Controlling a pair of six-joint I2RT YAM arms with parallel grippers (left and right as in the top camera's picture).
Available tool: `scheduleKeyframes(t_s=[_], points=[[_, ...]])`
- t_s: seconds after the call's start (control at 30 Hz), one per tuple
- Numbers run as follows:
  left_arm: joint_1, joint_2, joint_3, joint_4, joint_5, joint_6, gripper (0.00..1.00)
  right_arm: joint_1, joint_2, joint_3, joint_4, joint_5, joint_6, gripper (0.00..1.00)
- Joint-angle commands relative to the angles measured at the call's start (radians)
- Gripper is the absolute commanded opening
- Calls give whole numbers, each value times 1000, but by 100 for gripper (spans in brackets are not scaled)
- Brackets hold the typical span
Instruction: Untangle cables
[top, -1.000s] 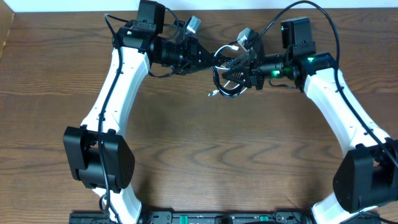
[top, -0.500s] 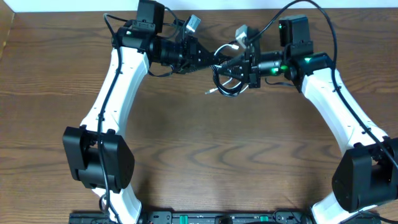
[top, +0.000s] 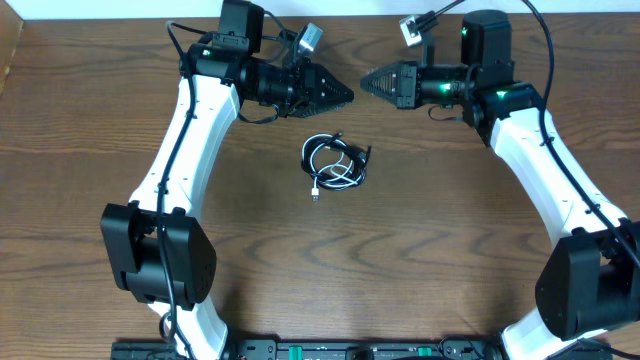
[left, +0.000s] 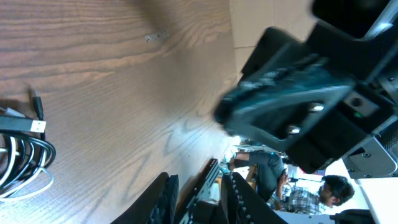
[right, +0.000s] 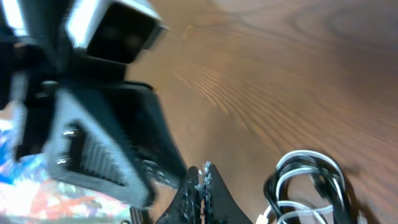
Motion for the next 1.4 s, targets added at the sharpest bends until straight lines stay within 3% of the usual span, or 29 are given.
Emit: scheduleKeyframes(t_s=[0.0, 0.07, 0.17, 0.37, 0.57, 0.8, 0.97, 1.37], points=[[0, -12, -2, -10, -65, 97, 28, -2, -2, 11, -84, 186, 40, 1], [0, -12, -2, -46, -185, 164, 29, -5, -2, 11, -134, 279, 40, 1], [-11, -12, -2, -151, -500, 248, 29, -26, -2, 11, -218, 425, 40, 3], [16, -12, 43, -148, -540, 333, 31, -41, -2, 11, -269, 489, -7, 15], [33, 4, 62, -206, -819, 481, 35, -42, -2, 11, -294, 500, -39, 29], [33, 138, 52, -234, -802, 610, 36, -41, -2, 11, -328, 520, -69, 30], [33, 243, 52, -241, -656, 722, 38, -41, -2, 11, -361, 562, -80, 30], [19, 409, 51, -190, -649, 742, 39, -54, -1, 11, -384, 584, -80, 43]])
